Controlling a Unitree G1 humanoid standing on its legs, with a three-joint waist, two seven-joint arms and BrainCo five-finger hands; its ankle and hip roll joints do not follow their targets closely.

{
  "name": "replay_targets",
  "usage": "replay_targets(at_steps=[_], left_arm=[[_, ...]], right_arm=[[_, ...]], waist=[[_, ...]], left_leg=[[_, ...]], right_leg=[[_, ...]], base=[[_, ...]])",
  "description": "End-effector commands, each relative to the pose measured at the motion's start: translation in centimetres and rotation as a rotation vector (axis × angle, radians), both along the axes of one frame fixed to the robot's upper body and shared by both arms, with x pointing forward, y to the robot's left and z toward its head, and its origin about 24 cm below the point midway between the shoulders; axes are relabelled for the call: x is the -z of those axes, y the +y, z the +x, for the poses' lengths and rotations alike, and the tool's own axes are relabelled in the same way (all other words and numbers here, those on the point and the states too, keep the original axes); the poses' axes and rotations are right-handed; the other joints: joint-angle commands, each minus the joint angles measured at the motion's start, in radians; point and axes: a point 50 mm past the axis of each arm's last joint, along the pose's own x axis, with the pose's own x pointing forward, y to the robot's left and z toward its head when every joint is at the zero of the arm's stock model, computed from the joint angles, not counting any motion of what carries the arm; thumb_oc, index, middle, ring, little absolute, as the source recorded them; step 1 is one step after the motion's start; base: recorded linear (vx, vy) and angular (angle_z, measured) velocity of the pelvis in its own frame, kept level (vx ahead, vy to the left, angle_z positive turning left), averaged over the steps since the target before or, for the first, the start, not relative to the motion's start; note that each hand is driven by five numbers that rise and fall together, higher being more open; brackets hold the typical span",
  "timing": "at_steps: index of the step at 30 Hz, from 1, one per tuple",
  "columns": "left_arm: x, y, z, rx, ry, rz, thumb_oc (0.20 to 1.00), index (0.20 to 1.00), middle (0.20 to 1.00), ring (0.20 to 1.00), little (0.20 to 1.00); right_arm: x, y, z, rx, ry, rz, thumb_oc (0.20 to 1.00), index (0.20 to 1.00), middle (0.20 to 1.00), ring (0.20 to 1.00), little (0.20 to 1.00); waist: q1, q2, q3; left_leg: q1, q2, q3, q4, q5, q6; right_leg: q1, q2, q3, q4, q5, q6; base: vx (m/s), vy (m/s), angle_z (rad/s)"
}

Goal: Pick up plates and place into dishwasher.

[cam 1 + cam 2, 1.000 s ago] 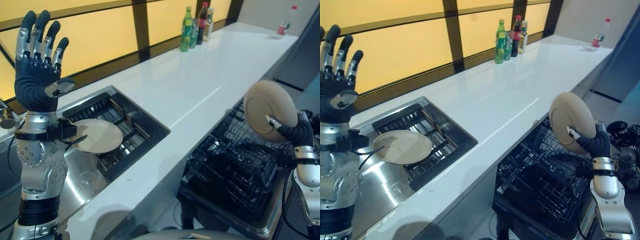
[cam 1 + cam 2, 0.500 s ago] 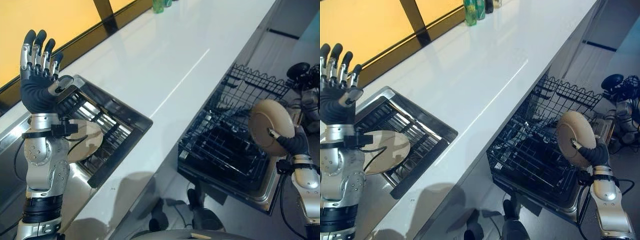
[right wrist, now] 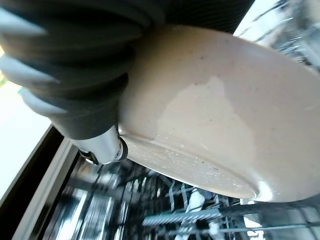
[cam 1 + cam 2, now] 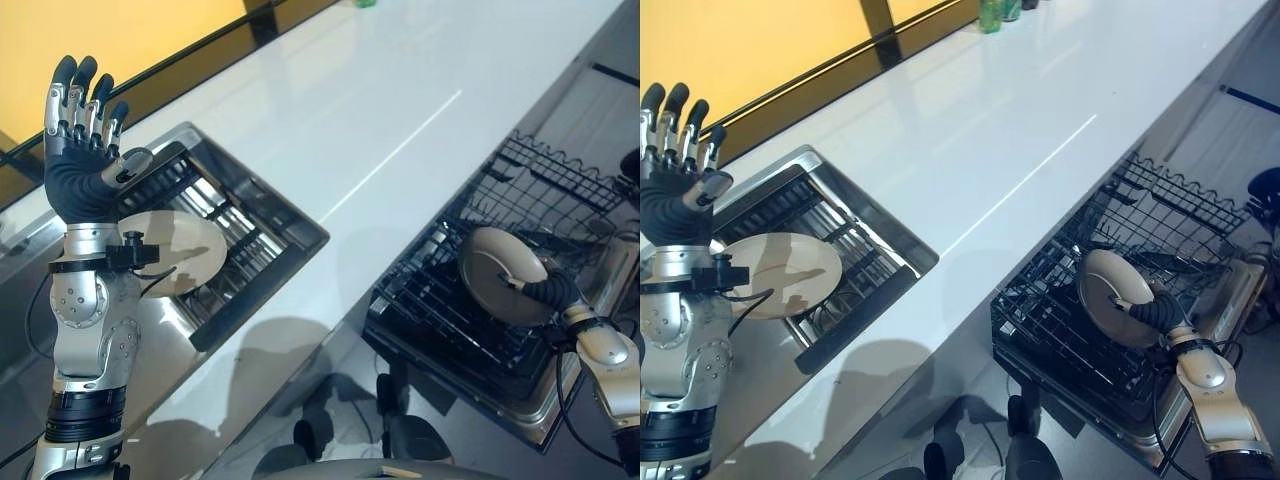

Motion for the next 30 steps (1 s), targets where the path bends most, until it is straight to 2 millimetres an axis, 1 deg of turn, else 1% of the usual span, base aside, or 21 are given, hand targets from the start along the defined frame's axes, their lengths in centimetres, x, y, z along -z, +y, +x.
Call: replay_targets(at_steps=[1,4,7,12,18,20,21,22,24,27,30], left_arm=[[-0.4,0.1,0.7,0.029,0.018,0.076,1.000,1.000,1.000,1.000,1.000],[0.1,0.5,0.6,0.029,0.042,0.079,1.000,1.000,1.000,1.000,1.000],[0.5,0.7,0.6,0.032,0.063,0.081,1.000,1.000,1.000,1.000,1.000],[1.3,0.6,0.8,0.063,0.109,0.076,1.000,1.000,1.000,1.000,1.000],[1.6,-0.2,1.1,0.093,0.121,0.092,1.000,1.000,1.000,1.000,1.000],[1.6,-0.3,1.2,0.096,0.125,0.094,1.000,1.000,1.000,1.000,1.000],[1.6,-0.4,1.2,0.096,0.131,0.097,1.000,1.000,1.000,1.000,1.000],[1.6,-0.5,1.3,0.097,0.131,0.098,1.000,1.000,1.000,1.000,1.000],[1.1,-1.0,1.5,0.095,0.110,0.109,1.000,1.000,1.000,1.000,1.000],[-0.5,-1.7,2.3,0.088,0.041,0.112,1.000,1.000,1.000,1.000,1.000],[-1.4,-2.1,2.3,0.087,0.004,0.111,1.000,1.000,1.000,1.000,1.000]], right_arm=[[-3.9,0.7,1.5,-0.121,-0.161,0.051,0.200,0.200,0.200,0.200,0.200],[-3.9,0.9,1.6,-0.181,-0.123,0.055,0.200,0.200,0.200,0.200,0.200],[-2.9,1.4,1.5,-0.260,-0.038,0.081,0.200,0.200,0.200,0.200,0.200],[0.2,2.1,0.6,-0.352,0.166,0.105,0.200,0.200,0.200,0.200,0.200],[3.2,2.8,-0.3,-0.406,0.326,0.096,0.200,0.200,0.200,0.200,0.200],[3.8,3.0,-0.6,-0.416,0.363,0.067,0.200,0.200,0.200,0.200,0.200],[4.5,3.0,-0.9,-0.435,0.421,-0.009,0.200,0.200,0.200,0.200,0.200],[4.7,3.1,-1.0,-0.448,0.445,-0.053,0.200,0.200,0.200,0.200,0.200],[4.5,3.5,-0.7,-0.469,0.449,-0.120,0.200,0.200,0.200,0.200,0.200],[2.9,4.4,1.6,-0.475,0.385,-0.139,0.200,0.200,0.200,0.200,0.200],[2.5,4.7,2.7,-0.456,0.369,-0.155,0.200,0.200,0.200,0.200,0.200]], waist=[[0.020,-0.052,-0.111],[0.032,-0.061,-0.126],[0.041,-0.067,-0.137],[0.051,-0.075,-0.152],[0.052,-0.069,-0.139],[0.051,-0.065,-0.134],[0.049,-0.063,-0.127],[0.049,-0.061,-0.121],[0.048,-0.056,-0.094],[0.039,-0.041,-0.030],[0.035,-0.026,0.009]], left_leg=[[-0.124,0.037,-0.072,0.009,0.077,-0.030],[-0.111,0.044,-0.076,0.008,0.075,-0.032],[-0.096,0.048,-0.079,0.002,0.073,-0.033],[-0.074,0.052,-0.081,-0.004,0.073,-0.036],[-0.066,0.054,-0.083,-0.005,0.077,-0.038],[-0.067,0.053,-0.085,-0.006,0.079,-0.038],[-0.069,0.053,-0.084,-0.005,0.081,-0.039],[-0.072,0.053,-0.084,-0.004,0.083,-0.039],[-0.090,0.052,-0.087,0.002,0.089,-0.041],[-0.134,0.047,-0.094,0.005,0.100,-0.040],[-0.162,0.041,-0.100,0.004,0.109,-0.041]], right_leg=[[0.071,-0.050,-0.090,0.084,-0.161,0.066],[0.089,-0.046,-0.098,0.081,-0.168,0.063],[0.109,-0.042,-0.104,0.073,-0.172,0.061],[0.136,-0.039,-0.113,0.061,-0.174,0.059],[0.145,-0.042,-0.113,0.060,-0.170,0.062],[0.143,-0.043,-0.110,0.061,-0.168,0.063],[0.141,-0.045,-0.108,0.062,-0.167,0.066],[0.139,-0.046,-0.105,0.063,-0.165,0.068],[0.121,-0.051,-0.098,0.070,-0.161,0.071],[0.077,-0.058,-0.087,0.079,-0.153,0.071],[0.055,-0.065,-0.082,0.075,-0.145,0.074]], base=[[0.13,-0.064,0.04],[0.11,-0.036,0.05],[0.10,-0.025,0.07],[0.09,-0.030,0.02],[0.02,-0.009,0.01],[0.00,0.000,0.00],[0.00,0.000,0.00],[-0.03,-0.028,0.01],[-0.16,-0.034,0.00],[-0.29,-0.012,-0.02],[-0.19,0.018,-0.05]])
